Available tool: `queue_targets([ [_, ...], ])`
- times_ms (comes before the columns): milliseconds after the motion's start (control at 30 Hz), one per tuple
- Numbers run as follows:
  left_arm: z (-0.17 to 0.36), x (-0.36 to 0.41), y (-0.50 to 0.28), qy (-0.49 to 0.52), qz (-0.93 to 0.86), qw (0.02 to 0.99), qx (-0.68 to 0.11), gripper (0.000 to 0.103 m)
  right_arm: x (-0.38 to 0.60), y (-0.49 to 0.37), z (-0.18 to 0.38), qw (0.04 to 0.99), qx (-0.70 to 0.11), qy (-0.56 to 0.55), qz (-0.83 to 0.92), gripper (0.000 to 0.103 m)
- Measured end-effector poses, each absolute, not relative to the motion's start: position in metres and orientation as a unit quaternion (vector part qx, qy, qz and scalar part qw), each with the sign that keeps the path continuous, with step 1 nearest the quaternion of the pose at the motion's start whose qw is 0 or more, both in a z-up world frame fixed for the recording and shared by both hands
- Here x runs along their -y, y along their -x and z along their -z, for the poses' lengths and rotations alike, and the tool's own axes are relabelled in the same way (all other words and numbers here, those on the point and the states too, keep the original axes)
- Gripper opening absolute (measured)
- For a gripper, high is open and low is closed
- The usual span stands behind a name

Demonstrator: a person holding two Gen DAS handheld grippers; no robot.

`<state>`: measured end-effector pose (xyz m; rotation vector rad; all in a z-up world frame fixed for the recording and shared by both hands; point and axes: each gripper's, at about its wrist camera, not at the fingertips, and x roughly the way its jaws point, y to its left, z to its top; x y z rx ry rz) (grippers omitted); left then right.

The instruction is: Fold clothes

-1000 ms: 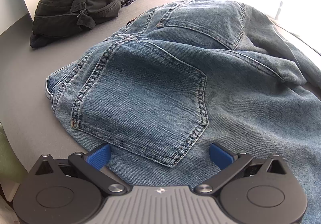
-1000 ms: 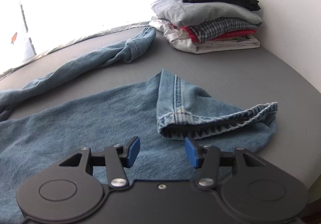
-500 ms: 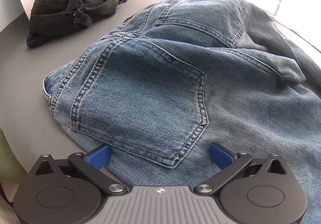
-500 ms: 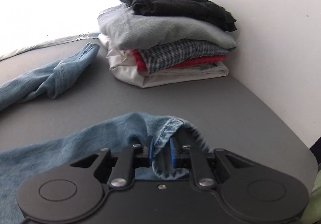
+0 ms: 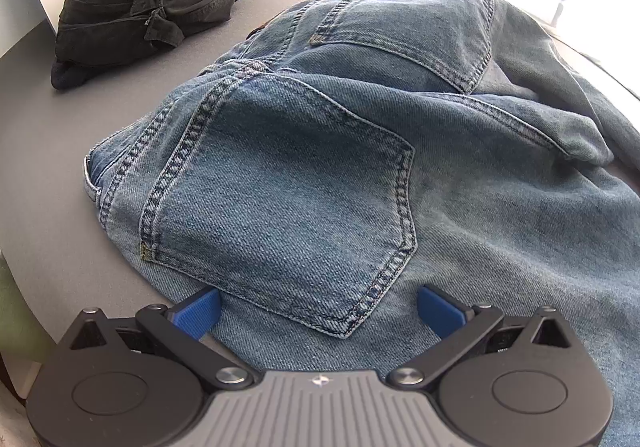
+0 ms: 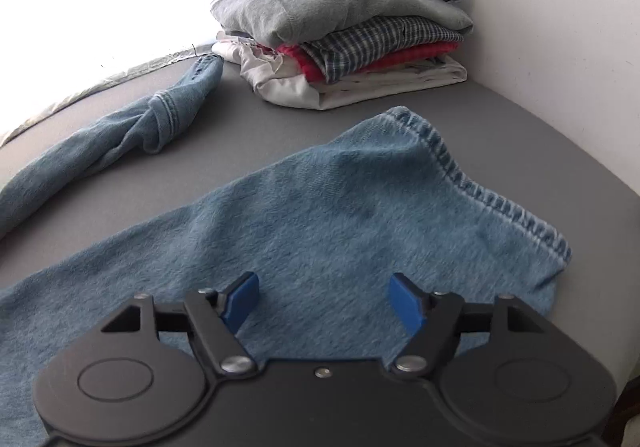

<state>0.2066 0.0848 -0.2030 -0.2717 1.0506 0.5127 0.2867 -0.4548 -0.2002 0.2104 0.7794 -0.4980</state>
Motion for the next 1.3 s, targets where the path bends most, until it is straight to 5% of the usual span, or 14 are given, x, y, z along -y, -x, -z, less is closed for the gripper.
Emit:
queue_targets([
  [33,0.203,-0.084,-0.206,0.127,-0.24,0.826,-0.494,0.103,0.445,-0.285,0.202,0.891,-0.379,-0.108,0.224,0.102],
  [67,0.203,-0.084,-0.206,0.126,-0.238,0.826,-0.495,0.103,0.435,-0.284,0.203,0.894,-0.382,-0.108,0.21,0.103],
  [467,0.192,-0.112,-0.209,0.147,-0.156,0.816,-0.536,0.103,0.35,-0.305,0.206,0.916,-0.366,-0.062,0.154,0.103],
  [800,0.14,-0.18,-0.222,0.123,-0.175,0.875,-0.434,0.103,0.345,-0.297,0.215,0.926,-0.322,-0.065,0.184,0.103],
  [1300,0.148,-0.238,-0.379,0.151,-0.089,0.891,-0.419,0.103,0.342,-0.297,0.217,0.925,-0.321,-0.065,0.191,0.103],
])
